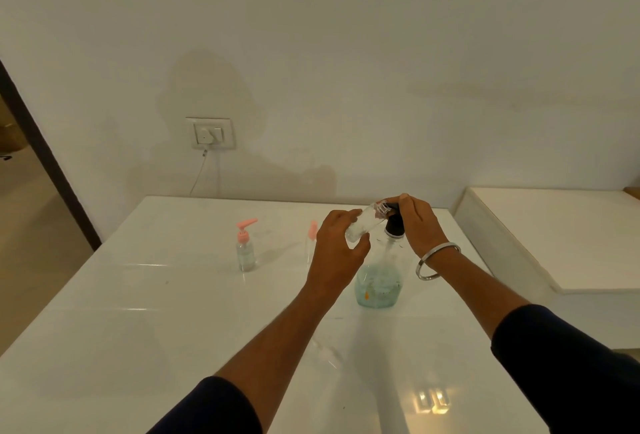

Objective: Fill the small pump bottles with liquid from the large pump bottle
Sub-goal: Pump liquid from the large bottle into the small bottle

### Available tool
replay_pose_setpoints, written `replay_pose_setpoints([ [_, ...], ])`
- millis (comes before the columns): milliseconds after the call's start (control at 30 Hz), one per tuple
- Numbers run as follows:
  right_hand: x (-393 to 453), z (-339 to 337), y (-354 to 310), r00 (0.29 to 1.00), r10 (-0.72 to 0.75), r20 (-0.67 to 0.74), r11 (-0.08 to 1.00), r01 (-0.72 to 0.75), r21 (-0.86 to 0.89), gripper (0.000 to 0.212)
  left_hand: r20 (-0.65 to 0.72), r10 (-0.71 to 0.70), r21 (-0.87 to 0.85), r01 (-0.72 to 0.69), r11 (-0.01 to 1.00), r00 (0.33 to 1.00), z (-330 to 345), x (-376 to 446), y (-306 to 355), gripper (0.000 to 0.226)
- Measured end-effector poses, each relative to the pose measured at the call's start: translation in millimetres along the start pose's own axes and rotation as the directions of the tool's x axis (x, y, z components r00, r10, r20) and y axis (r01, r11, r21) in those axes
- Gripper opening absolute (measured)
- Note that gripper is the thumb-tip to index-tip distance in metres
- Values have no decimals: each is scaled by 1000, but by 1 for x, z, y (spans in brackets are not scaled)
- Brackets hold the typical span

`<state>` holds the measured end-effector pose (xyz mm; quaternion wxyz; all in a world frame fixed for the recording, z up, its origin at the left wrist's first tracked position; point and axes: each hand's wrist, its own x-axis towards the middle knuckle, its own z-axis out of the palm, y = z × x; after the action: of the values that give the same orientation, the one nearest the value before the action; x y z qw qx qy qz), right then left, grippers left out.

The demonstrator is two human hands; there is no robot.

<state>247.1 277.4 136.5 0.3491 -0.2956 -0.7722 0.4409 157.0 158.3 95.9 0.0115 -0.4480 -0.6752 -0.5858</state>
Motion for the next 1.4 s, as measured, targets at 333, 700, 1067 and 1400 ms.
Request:
replay_pose_setpoints([
  [333,2,-3,-5,999,-10,30,1000,11,-15,41,-5,-3,-23,3,1000,1000,-1,0,2,38],
  [700,1,-2,-1,1000,-5,5,1000,5,-9,41,3,-13,-39,13,999,1000,2,-2,0,39],
  [1067,4,3,-4,1000,-5,8,1000,5,9,40,4,-9,-11,9,1000,1000,-1,0,0,38],
  [1400,4,-2,-2,1000,4,10,1000,-4,8,40,-2,-13,-20,13,1000,1000,2,0,2,38],
])
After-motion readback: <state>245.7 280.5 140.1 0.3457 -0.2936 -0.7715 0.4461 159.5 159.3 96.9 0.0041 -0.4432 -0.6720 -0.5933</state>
